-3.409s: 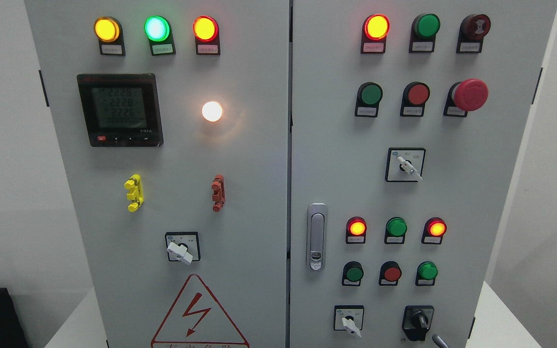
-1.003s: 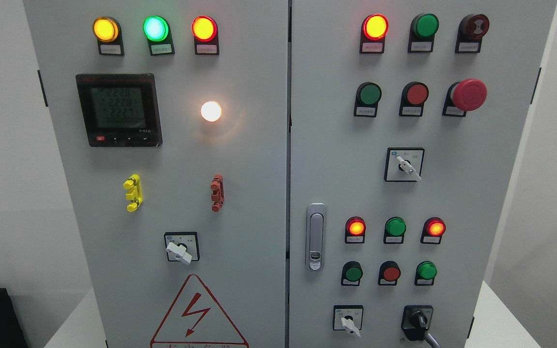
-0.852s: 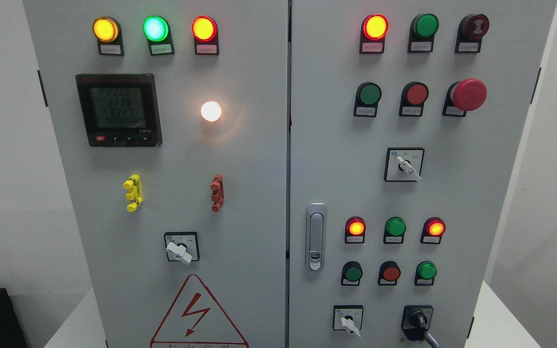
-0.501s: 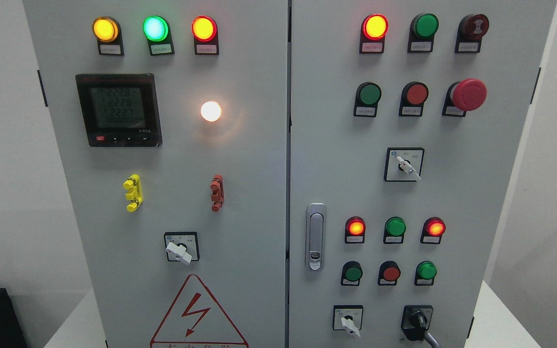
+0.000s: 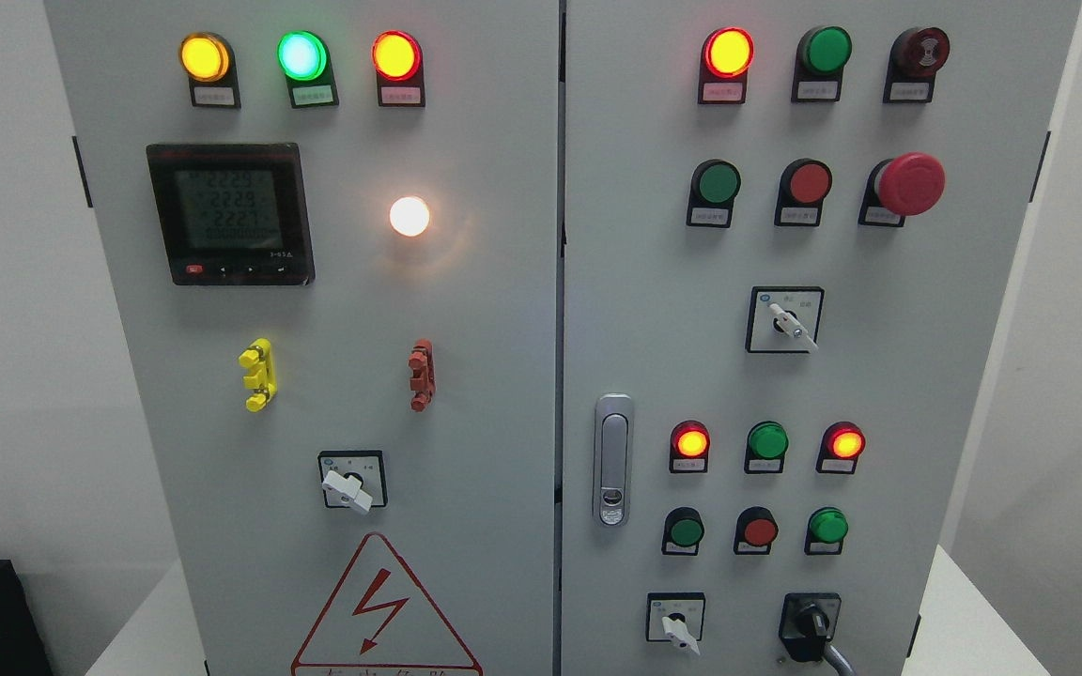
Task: Trip black knob to open circuit
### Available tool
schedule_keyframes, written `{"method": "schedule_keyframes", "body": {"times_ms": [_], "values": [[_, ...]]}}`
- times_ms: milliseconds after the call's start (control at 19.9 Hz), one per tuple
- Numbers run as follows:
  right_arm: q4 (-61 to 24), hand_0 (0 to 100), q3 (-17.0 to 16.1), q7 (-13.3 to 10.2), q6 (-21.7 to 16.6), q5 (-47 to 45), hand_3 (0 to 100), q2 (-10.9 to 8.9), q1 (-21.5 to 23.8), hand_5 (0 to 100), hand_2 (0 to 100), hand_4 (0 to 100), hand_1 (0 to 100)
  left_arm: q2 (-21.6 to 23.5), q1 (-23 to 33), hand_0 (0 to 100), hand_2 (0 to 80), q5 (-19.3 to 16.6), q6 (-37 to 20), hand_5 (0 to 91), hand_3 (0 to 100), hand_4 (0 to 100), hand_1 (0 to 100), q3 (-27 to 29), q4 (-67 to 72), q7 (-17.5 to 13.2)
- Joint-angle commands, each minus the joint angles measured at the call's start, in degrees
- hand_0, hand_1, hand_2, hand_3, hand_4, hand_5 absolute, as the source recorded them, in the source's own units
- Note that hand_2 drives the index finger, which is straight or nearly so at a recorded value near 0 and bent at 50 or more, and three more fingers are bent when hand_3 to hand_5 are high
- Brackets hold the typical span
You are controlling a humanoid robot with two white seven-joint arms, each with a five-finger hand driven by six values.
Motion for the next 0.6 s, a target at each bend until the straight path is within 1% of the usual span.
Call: {"method": "schedule_keyframes", "body": {"times_ms": [0, 551], "values": [[0.10, 0, 1.50, 0.06, 0.02, 0.12, 100, -0.35, 0.02, 97, 2, 98, 3, 0.00, 0.00, 12, 0.0, 0.00, -0.05, 0.0, 0, 0, 39, 0.00, -1.44, 0.00], [0.19, 0, 2.20, 0.06, 0.02, 0.12, 100, -0.26, -0.07, 97, 2, 98, 3, 0.00, 0.00, 12, 0.0, 0.00, -0.05, 0.0, 0, 0, 39, 0.00, -1.52, 0.00]]}}
